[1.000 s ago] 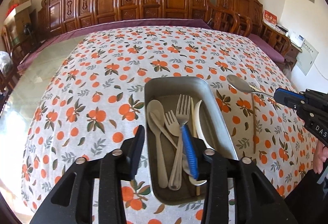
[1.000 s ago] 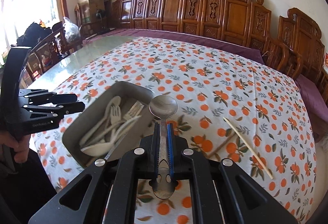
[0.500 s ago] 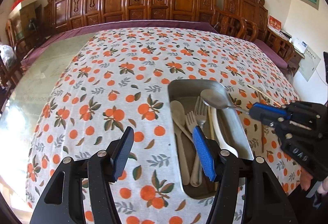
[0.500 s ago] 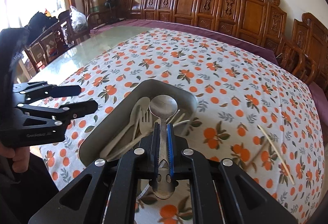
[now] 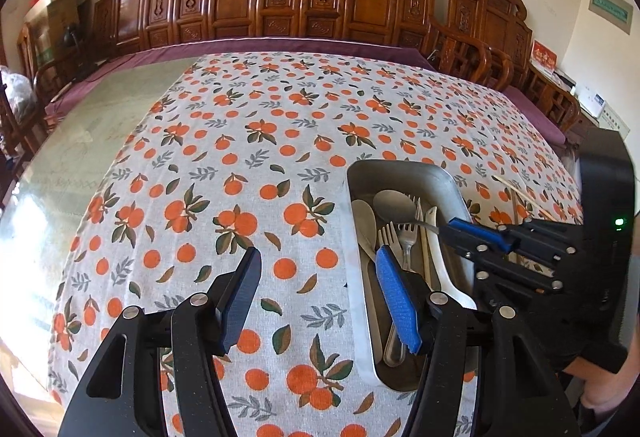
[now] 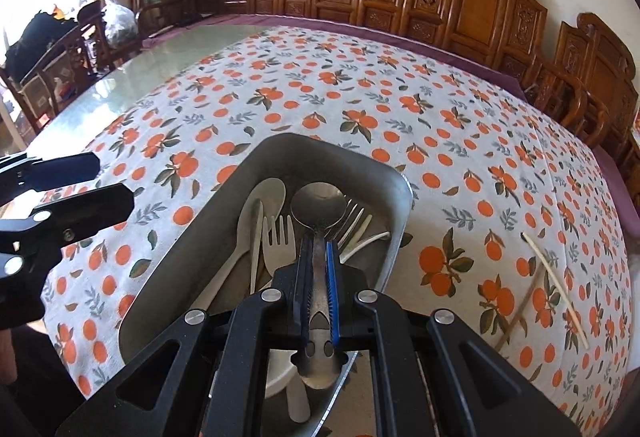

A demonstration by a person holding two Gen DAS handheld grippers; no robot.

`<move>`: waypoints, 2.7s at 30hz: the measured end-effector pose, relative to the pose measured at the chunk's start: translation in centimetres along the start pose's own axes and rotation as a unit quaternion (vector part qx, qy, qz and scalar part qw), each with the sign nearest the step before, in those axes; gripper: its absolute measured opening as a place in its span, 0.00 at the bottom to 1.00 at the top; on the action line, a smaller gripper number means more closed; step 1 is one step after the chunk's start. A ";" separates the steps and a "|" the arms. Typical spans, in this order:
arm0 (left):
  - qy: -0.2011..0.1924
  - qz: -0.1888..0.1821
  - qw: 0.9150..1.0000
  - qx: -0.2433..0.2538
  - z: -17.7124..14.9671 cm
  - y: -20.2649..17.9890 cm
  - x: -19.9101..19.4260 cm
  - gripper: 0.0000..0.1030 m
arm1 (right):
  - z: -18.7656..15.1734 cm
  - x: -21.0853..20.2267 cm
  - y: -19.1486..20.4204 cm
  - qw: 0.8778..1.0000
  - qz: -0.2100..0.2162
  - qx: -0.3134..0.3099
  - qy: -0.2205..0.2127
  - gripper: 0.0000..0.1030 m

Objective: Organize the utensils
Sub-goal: 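Lower the metal spoon into the grey tray and open the right gripper, then move the right gripper to the wooden chopstick on the cloth and grasp it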

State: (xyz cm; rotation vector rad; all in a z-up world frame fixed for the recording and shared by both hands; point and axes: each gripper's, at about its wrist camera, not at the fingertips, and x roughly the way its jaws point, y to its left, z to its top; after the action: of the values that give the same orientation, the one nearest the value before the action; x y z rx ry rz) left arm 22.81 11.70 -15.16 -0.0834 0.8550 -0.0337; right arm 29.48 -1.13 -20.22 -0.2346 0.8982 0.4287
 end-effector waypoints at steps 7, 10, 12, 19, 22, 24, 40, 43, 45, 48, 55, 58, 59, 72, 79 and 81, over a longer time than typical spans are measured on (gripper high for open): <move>0.000 0.001 1.000 0.000 0.0 -0.1 0.0 0.55 | -0.6 -0.3 0.6 1.000 0.029 0.010 0.005 0.03; -0.001 0.000 1.000 0.001 0.0 -0.1 0.0 0.55 | -1.0 -1.1 0.4 0.999 0.043 0.011 -0.002 0.03; -0.002 -0.001 1.000 0.004 0.0 -0.3 -0.1 0.55 | -1.3 -1.9 0.0 0.999 0.045 0.008 -0.011 0.03; -0.009 -0.007 1.000 0.014 0.1 -1.7 -0.5 0.59 | -2.6 -5.6 -3.7 0.999 0.043 0.015 -0.030 0.03; -0.016 -0.012 1.000 0.019 0.1 -2.5 -0.7 0.69 | -3.0 -7.1 -5.5 0.998 0.042 0.021 -0.036 0.03; -0.016 -0.017 0.999 0.026 0.1 -3.2 -0.5 0.73 | -3.3 -7.9 -6.6 0.998 0.043 0.019 -0.037 0.03; -0.016 -0.053 0.996 0.077 -0.3 -9.0 0.2 0.80 | -7.1 -7.3 -18.0 0.999 -0.018 0.039 -0.030 0.14; -0.014 -0.060 0.995 0.085 -0.2 -10.1 0.4 0.80 | -7.5 -5.5 -20.7 0.998 -0.030 0.051 -0.020 0.19; -0.013 -0.064 0.994 0.089 -0.2 -10.9 0.6 0.80 | -7.6 -4.1 -22.3 0.997 -0.040 0.057 -0.013 0.23; -0.011 -0.069 0.993 0.092 -0.1 -11.6 0.7 0.80 | -7.7 -2.5 -24.3 0.997 -0.045 0.064 -0.005 0.26; -0.005 -0.077 0.993 0.093 -0.1 -12.8 1.2 0.80 | -7.4 0.2 -26.9 0.997 -0.015 0.069 0.006 0.29; -0.001 -0.080 0.992 0.093 -0.2 -13.5 1.5 0.80 | -7.1 0.4 -26.7 0.998 -0.016 0.060 0.006 0.29; 0.001 -0.082 0.992 0.095 -0.2 -13.8 1.5 0.80 | -7.0 0.5 -26.6 0.998 -0.008 0.059 0.005 0.29; 0.006 -0.083 0.989 0.120 -0.6 -17.9 2.1 0.80 | -7.4 1.8 -27.4 0.998 -0.023 0.049 0.029 0.07; 0.011 -0.087 0.986 0.144 -0.4 -20.2 2.9 0.80 | -8.1 0.4 -28.0 0.998 -0.002 0.057 0.016 0.06; 0.014 -0.085 0.985 0.150 -0.2 -20.9 3.3 0.79 | -8.1 -0.2 -28.5 0.998 0.000 0.065 0.007 0.06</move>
State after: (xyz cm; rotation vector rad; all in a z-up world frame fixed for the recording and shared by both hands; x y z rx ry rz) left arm 24.91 -9.32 -16.00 0.1270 0.8612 -0.3245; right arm 36.63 -29.52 -24.42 -0.1182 0.9363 0.3669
